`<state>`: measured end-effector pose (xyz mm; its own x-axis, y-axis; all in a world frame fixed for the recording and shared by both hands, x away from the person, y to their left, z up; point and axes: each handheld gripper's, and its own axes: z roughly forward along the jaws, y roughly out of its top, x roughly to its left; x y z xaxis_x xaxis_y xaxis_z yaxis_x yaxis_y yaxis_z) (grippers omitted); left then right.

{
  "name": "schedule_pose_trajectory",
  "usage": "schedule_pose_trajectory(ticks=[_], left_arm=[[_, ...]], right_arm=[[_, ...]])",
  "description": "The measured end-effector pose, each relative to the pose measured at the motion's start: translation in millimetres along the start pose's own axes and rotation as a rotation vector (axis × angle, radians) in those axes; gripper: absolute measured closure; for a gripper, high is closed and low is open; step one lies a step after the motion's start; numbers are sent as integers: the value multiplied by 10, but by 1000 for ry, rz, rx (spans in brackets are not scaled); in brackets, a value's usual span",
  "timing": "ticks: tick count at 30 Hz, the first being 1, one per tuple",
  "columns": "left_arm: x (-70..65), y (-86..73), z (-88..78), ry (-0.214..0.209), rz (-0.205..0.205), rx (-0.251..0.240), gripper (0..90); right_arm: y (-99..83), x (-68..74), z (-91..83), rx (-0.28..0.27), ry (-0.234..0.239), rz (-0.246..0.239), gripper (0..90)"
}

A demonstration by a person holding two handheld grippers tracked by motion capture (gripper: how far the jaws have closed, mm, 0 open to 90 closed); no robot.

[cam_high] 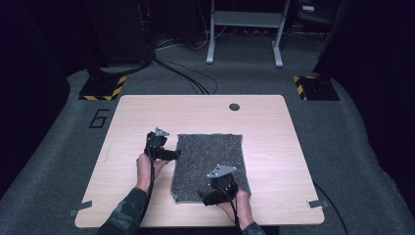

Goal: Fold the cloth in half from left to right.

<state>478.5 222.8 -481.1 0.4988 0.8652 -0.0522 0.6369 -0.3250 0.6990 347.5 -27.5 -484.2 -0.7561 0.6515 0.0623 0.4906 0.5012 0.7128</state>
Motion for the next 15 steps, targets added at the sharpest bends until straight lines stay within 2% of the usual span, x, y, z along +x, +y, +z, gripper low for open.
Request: schedule_pose_trajectory(ticks=[5,7,9,10,12,13,15], left_arm=[[28,112,120,-2,-13,10,156],[25,153,167,9,4,12,158],[17,182,229,7,-3,5,168],[15,195,256,11,10,9,179],[-15,219,310,12,11,11,208],[-23,231,332,16,25,16,225],[-33,246,376,13,21,5,249]], right_arm=[[93,150,98,-3,34,-32,194],[134,228,139,5,48,-37,207],[168,300,199,-7,70,-46,231],[188,345,227,9,75,-38,241],[211,421,306,2,82,-55,266],[222,463,339,19,84,-60,279],[236,536,410,31,90,-83,306]])
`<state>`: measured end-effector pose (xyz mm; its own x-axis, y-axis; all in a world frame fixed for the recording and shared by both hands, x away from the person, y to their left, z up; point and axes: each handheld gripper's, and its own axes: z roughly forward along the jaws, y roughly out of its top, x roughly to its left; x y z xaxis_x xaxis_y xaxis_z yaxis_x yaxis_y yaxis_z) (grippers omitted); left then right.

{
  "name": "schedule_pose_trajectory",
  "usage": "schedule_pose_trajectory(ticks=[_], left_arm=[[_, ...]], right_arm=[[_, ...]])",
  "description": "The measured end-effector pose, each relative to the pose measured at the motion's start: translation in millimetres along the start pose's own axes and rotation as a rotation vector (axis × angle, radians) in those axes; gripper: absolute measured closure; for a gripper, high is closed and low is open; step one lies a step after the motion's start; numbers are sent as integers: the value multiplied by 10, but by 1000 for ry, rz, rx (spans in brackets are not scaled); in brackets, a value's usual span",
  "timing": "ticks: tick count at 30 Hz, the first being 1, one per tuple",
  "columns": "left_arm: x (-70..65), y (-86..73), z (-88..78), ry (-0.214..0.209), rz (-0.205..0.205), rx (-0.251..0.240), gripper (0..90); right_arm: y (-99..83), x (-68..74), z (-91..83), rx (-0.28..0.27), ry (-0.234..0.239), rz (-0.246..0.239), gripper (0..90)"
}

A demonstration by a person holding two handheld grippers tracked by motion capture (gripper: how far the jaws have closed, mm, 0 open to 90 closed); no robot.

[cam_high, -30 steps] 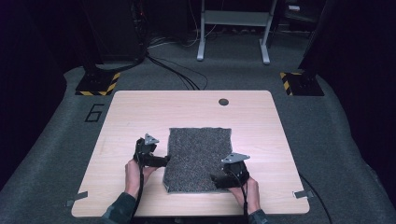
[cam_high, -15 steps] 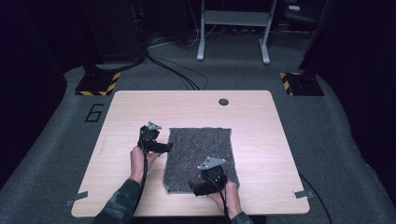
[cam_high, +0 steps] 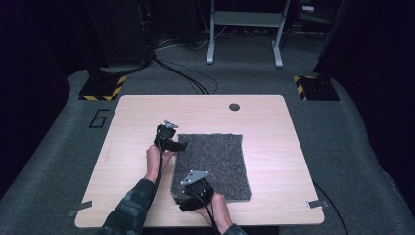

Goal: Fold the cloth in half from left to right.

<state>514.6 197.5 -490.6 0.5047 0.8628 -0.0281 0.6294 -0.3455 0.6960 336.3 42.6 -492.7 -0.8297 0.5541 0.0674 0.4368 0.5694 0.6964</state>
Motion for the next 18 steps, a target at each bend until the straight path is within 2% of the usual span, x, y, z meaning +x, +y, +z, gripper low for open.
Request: schedule_pose_trajectory(ticks=[3,8,9,10,11,12,13,14,15,17,18], left_arm=[[4,20,58,-6,-5,5,309],[26,27,162,-9,-26,18,439],[29,20,180,-15,-36,14,467],[31,16,193,-12,-45,18,489],[37,12,207,-16,-46,22,508],[42,6,220,-19,-44,22,535],[48,4,227,-19,-39,30,549],[47,-2,239,-20,-46,24,567],[50,-6,249,-25,-50,18,588],[57,-8,258,-24,-43,28,620],[51,-11,263,-19,-53,27,633]], right_arm=[[19,75,111,19,-9,-15,370],[35,116,243,40,-17,-25,485],[28,114,270,28,-19,-35,512],[25,131,301,22,-32,-18,536],[23,118,297,49,-23,-29,563],[16,126,320,37,-29,-12,586],[11,107,317,56,-29,-32,605],[4,108,325,40,-37,-32,624],[5,125,337,23,-46,-8,643],[7,107,325,41,-49,-30,691],[8,114,328,36,-54,-14,707]])
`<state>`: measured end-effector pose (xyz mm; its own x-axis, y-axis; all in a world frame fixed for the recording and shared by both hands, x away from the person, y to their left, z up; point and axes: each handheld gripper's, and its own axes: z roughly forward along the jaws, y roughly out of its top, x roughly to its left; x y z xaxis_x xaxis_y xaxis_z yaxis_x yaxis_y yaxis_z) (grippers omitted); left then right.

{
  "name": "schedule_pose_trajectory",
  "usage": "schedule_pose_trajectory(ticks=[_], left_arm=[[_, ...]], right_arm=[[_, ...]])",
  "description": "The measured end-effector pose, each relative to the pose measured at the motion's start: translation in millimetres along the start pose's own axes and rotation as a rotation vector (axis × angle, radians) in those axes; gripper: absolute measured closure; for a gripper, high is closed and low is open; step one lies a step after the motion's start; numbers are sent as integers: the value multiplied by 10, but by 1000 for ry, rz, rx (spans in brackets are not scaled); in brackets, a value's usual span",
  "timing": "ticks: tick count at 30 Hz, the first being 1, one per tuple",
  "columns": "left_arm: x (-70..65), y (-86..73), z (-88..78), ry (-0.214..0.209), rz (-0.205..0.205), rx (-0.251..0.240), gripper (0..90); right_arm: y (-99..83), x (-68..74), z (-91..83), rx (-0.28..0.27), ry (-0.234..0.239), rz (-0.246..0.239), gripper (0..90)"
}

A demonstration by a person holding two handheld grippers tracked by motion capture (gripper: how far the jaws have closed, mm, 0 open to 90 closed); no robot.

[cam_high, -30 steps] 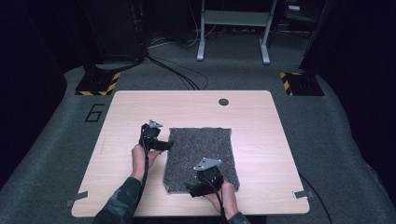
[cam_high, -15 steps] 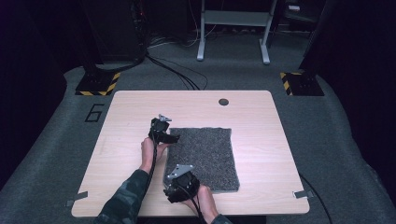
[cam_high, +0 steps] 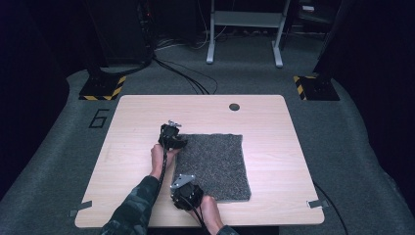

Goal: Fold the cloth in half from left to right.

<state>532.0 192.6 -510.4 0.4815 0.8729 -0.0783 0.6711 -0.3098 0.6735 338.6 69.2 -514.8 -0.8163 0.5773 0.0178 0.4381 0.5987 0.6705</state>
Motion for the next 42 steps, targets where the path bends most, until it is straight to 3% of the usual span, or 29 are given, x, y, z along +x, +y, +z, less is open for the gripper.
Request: schedule_pose_trajectory(ticks=[6,8,16,21,23,33,39,42], left_arm=[[23,-6,7,6,14,-6,710],[28,-8,10,8,13,-10,730],[55,-15,12,15,14,-16,856],[28,-6,-16,19,11,-25,870],[17,9,-52,16,9,-21,870],[-31,103,-232,29,38,-39,873],[-6,165,-326,41,37,-53,875],[65,228,-454,63,36,-64,877]], right_arm=[[-26,-9,4,-26,-21,16,803],[-26,-30,-13,-6,-14,7,829],[-34,-25,-10,-22,-25,7,859],[-54,-17,-80,-29,-19,4,861],[-53,0,-128,-60,-22,23,861],[-29,10,-399,-141,-24,20,862],[7,-6,-465,-169,-23,18,862],[108,10,-471,-181,-18,3,863]])
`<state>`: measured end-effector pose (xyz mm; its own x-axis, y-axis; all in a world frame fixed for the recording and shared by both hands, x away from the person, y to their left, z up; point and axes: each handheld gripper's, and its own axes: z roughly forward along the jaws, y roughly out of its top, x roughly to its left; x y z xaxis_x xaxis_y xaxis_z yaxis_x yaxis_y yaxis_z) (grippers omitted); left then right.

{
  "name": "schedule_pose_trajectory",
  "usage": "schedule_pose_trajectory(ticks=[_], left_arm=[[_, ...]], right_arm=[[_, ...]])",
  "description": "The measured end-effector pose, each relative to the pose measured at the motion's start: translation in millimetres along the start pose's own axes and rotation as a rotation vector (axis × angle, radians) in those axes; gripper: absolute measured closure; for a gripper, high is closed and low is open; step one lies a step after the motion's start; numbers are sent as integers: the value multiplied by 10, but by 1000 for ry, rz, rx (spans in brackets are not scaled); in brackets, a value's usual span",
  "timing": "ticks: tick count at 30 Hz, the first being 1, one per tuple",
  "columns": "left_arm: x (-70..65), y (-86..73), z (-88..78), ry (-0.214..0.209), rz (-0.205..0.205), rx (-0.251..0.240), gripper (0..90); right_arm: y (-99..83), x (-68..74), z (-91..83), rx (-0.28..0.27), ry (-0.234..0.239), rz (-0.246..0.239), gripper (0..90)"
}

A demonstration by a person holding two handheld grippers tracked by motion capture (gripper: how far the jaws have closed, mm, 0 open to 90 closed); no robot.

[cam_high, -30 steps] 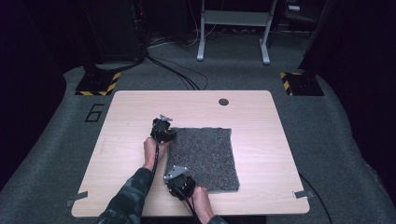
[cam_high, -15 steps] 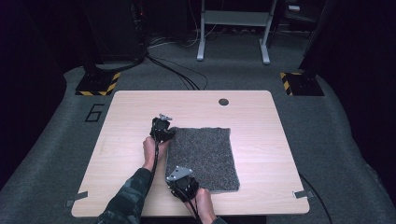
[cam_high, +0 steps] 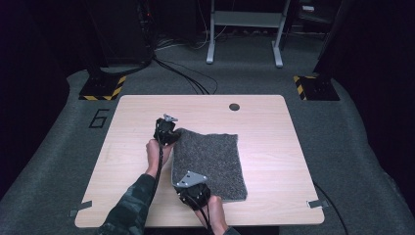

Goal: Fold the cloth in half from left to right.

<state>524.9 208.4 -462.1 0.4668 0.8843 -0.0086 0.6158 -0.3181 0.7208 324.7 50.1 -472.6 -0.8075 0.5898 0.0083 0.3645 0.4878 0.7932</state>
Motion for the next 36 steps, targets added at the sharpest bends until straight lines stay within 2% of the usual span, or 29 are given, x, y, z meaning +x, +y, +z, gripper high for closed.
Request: schedule_pose_trajectory(ticks=[2,4,6,8,19,36], left_arm=[[59,65,-115,19,-3,-5,877],[92,136,-227,43,13,-16,877],[93,201,-300,49,18,-18,877],[53,249,-313,54,35,-15,877],[-265,334,-63,22,80,0,876],[-618,404,219,-21,104,-12,876]], right_arm=[[104,32,-7,-22,6,-12,863],[194,56,-29,-51,11,-23,863],[234,60,-74,-66,9,-26,862],[223,40,-110,-78,8,-9,862],[-32,-145,-273,-51,-37,34,859],[-342,-391,-439,-3,-89,103,859]])
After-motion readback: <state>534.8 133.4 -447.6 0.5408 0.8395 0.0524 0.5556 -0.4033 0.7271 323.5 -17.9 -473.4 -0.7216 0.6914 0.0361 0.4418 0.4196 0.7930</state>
